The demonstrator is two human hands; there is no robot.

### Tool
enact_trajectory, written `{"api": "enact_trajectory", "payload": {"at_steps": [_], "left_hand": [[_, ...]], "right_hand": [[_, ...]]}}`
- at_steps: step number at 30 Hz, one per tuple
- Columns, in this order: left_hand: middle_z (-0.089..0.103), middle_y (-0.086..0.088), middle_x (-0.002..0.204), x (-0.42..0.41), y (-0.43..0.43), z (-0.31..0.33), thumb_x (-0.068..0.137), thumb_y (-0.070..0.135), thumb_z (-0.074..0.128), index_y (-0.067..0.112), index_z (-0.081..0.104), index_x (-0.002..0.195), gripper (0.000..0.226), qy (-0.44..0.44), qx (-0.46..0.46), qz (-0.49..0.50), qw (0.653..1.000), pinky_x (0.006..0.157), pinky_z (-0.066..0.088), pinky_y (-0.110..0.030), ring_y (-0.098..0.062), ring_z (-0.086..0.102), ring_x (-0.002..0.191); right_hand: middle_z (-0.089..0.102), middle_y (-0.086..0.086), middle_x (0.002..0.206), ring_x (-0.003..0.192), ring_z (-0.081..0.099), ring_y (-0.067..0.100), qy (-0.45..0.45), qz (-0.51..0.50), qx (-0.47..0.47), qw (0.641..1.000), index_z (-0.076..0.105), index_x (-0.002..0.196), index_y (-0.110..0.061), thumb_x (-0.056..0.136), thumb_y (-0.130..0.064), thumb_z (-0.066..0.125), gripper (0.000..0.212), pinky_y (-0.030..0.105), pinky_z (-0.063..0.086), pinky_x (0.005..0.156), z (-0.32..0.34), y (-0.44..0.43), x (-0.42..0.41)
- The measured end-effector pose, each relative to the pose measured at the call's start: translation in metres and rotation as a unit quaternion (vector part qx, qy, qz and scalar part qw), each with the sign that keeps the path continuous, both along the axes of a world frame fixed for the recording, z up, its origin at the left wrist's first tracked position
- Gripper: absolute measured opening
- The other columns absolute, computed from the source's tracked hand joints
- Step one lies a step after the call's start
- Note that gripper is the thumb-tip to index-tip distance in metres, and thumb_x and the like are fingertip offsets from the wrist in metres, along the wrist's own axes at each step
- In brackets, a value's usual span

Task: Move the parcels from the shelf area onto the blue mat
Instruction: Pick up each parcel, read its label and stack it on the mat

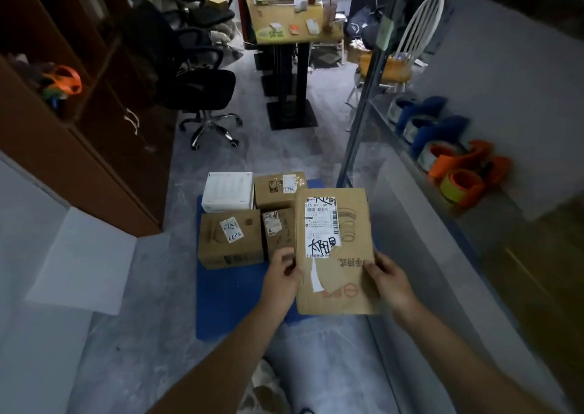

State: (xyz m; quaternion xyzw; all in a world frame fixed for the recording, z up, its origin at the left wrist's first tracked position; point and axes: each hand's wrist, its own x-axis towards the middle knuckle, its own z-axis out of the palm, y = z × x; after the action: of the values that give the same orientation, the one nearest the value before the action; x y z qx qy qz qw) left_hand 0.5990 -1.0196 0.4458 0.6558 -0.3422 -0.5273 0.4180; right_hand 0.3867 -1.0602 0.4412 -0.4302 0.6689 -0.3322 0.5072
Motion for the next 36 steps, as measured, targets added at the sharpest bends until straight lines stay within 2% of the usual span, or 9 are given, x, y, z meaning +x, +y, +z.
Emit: {"api": "enact_trajectory", "payload": {"at_steps": [2, 6, 11, 15, 20, 25, 28, 32, 36], "left_hand": [[0.063, 0.007, 0.106, -0.002, -0.033, -0.010, 0.094, 0.000, 0.056, 0.014, 0.050, 0.121, 0.031, 0.013, 0.009, -0.002, 1.000, 0.084, 0.053, -0.028, 0.002, 0.059, 0.094], [0.059, 0.010, 0.102, 0.003, -0.101, -0.035, 0.091, -0.008, 0.059, 0.004, 0.047, 0.122, 0.036, 0.021, 0.025, -0.034, 0.999, 0.071, 0.051, -0.012, 0.012, 0.059, 0.083], [0.062, 0.001, 0.103, 0.010, -0.195, -0.090, 0.088, -0.016, 0.053, 0.003, 0.046, 0.118, 0.036, 0.047, 0.044, -0.033, 0.997, 0.085, 0.053, -0.031, -0.009, 0.063, 0.094], [0.066, -0.011, 0.109, 0.014, -0.267, -0.175, 0.092, -0.010, 0.052, 0.005, 0.051, 0.117, 0.030, 0.057, 0.072, -0.029, 0.995, 0.083, 0.054, -0.022, -0.010, 0.066, 0.096], [0.057, -0.018, 0.108, 0.012, -0.327, -0.294, 0.094, -0.005, 0.050, 0.013, 0.048, 0.098, 0.019, 0.032, 0.140, -0.065, 0.987, 0.096, 0.050, -0.047, -0.031, 0.058, 0.103], [0.059, -0.012, 0.108, 0.005, -0.374, -0.407, 0.097, 0.004, 0.054, 0.010, 0.053, 0.102, 0.007, 0.010, 0.179, -0.044, 0.983, 0.094, 0.051, -0.044, -0.028, 0.057, 0.101], [0.059, -0.022, 0.114, -0.008, -0.391, -0.465, 0.093, 0.004, 0.059, -0.004, 0.056, 0.119, 0.027, -0.012, 0.223, -0.032, 0.974, 0.091, 0.052, -0.049, -0.033, 0.058, 0.101], [0.041, -0.025, 0.134, -0.034, -0.398, -0.511, 0.091, 0.006, 0.059, -0.006, 0.045, 0.132, 0.045, -0.044, 0.262, -0.007, 0.964, 0.093, 0.047, -0.044, -0.037, 0.050, 0.116], [0.009, -0.010, 0.156, -0.061, -0.398, -0.539, 0.095, 0.012, 0.059, 0.004, 0.003, 0.154, 0.082, -0.077, 0.264, -0.006, 0.961, 0.105, 0.033, -0.023, -0.026, 0.030, 0.137]], "right_hand": [[0.064, 0.006, 0.126, 0.111, 0.060, 0.020, 0.000, -0.011, 0.006, 1.000, 0.058, 0.131, -0.016, 0.096, -0.010, 0.055, 0.036, 0.038, 0.045, 0.101, -0.012, -0.037, 0.002], [0.063, 0.000, 0.127, 0.117, 0.058, 0.022, 0.018, -0.010, 0.017, 1.000, 0.056, 0.133, -0.024, 0.095, -0.014, 0.057, 0.040, 0.045, 0.043, 0.104, -0.032, -0.107, 0.009], [0.068, -0.006, 0.116, 0.093, 0.063, 0.004, 0.036, -0.006, 0.028, 0.999, 0.057, 0.132, -0.027, 0.095, -0.021, 0.059, 0.038, 0.018, 0.048, 0.073, -0.075, -0.191, 0.017], [0.071, -0.007, 0.107, 0.089, 0.067, 0.006, 0.033, 0.017, 0.050, 0.998, 0.062, 0.123, -0.029, 0.095, -0.017, 0.059, 0.031, 0.024, 0.051, 0.072, -0.149, -0.263, 0.018], [0.074, -0.005, 0.087, 0.074, 0.070, 0.005, -0.003, 0.032, 0.101, 0.994, 0.063, 0.110, -0.020, 0.098, 0.001, 0.046, 0.030, 0.020, 0.054, 0.059, -0.264, -0.335, 0.021], [0.071, -0.002, 0.109, 0.099, 0.068, 0.019, 0.023, 0.100, 0.147, 0.984, 0.062, 0.123, -0.026, 0.097, -0.007, 0.050, 0.034, 0.039, 0.056, 0.084, -0.385, -0.378, 0.017], [0.070, -0.019, 0.097, 0.085, 0.069, 0.002, 0.041, 0.139, 0.159, 0.977, 0.062, 0.113, -0.045, 0.097, -0.011, 0.049, 0.040, 0.020, 0.057, 0.065, -0.449, -0.395, 0.017], [0.069, -0.023, 0.097, 0.080, 0.069, -0.002, 0.041, 0.156, 0.172, 0.972, 0.060, 0.121, -0.043, 0.097, -0.004, 0.045, 0.048, 0.014, 0.053, 0.058, -0.511, -0.413, 0.007], [0.063, -0.017, 0.120, 0.108, 0.062, 0.008, 0.038, 0.199, 0.183, 0.962, 0.045, 0.140, -0.040, 0.091, 0.004, 0.046, 0.066, 0.029, 0.056, 0.084, -0.549, -0.423, 0.005]]}}
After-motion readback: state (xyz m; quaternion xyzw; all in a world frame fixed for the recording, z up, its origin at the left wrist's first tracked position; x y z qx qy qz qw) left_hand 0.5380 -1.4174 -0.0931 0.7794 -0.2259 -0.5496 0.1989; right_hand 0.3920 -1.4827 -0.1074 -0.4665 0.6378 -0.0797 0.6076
